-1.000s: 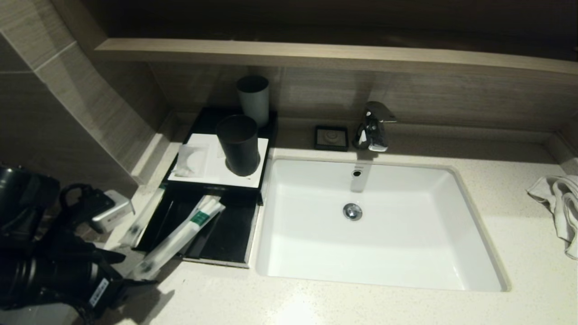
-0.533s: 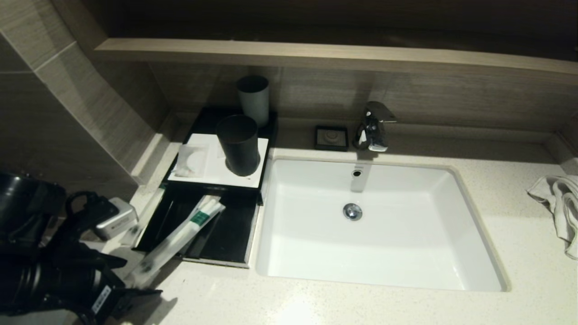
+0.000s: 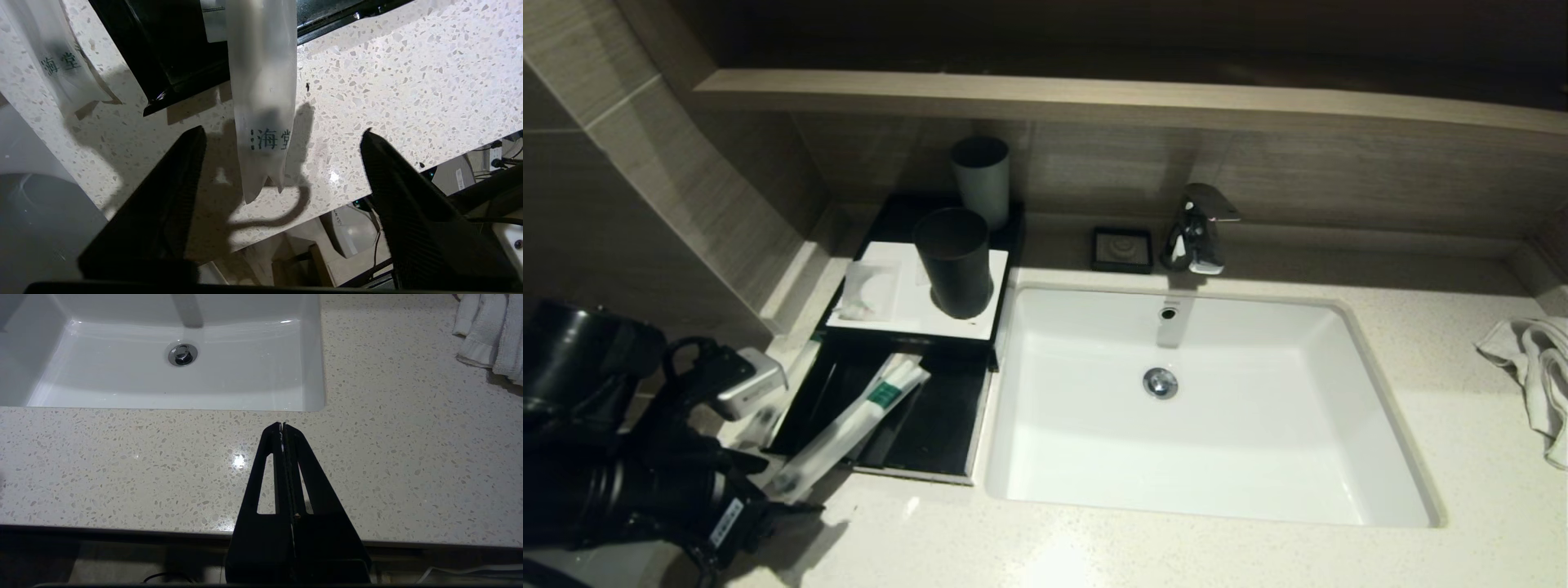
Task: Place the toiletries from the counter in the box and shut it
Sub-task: Place the bathroom toiletry into the drawer
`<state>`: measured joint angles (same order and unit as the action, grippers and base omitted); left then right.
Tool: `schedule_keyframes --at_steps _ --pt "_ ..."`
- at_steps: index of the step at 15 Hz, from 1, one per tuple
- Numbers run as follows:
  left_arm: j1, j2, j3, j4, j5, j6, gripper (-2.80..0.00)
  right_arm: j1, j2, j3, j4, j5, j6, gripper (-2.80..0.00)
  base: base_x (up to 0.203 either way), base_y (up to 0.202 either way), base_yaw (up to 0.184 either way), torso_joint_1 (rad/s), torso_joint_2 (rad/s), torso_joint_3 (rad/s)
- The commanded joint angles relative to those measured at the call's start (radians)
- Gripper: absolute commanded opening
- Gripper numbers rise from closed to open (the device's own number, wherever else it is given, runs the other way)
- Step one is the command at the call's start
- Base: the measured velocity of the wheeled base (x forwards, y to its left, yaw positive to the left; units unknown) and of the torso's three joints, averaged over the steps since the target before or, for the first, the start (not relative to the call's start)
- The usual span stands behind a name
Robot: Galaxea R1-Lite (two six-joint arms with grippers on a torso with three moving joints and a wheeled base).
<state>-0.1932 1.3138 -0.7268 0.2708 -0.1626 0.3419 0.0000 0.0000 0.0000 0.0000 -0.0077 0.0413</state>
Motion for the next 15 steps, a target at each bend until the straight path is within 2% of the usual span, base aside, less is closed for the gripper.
schedule_keyframes --at_steps 1,11,15 --pt "0.000 0.008 0.001 0.001 -0.001 0.002 -2.80 0.000 0.000 0.000 0.000 0.000 0.000 -2.80 0.000 0.000 0.000 0.000 0.00 0.000" --pt "0.000 0.002 0.000 -0.001 -0.002 0.000 -2.80 0.000 0.000 0.000 0.000 0.000 0.000 -2.80 0.000 0.000 0.000 0.000 0.00 0.000" --pt "0.001 -0.010 -0.009 -0.001 0.002 -0.027 -2.80 0.000 0.000 0.000 0.000 0.000 0.000 -2.80 0.000 0.000 0.000 0.000 0.00 0.000"
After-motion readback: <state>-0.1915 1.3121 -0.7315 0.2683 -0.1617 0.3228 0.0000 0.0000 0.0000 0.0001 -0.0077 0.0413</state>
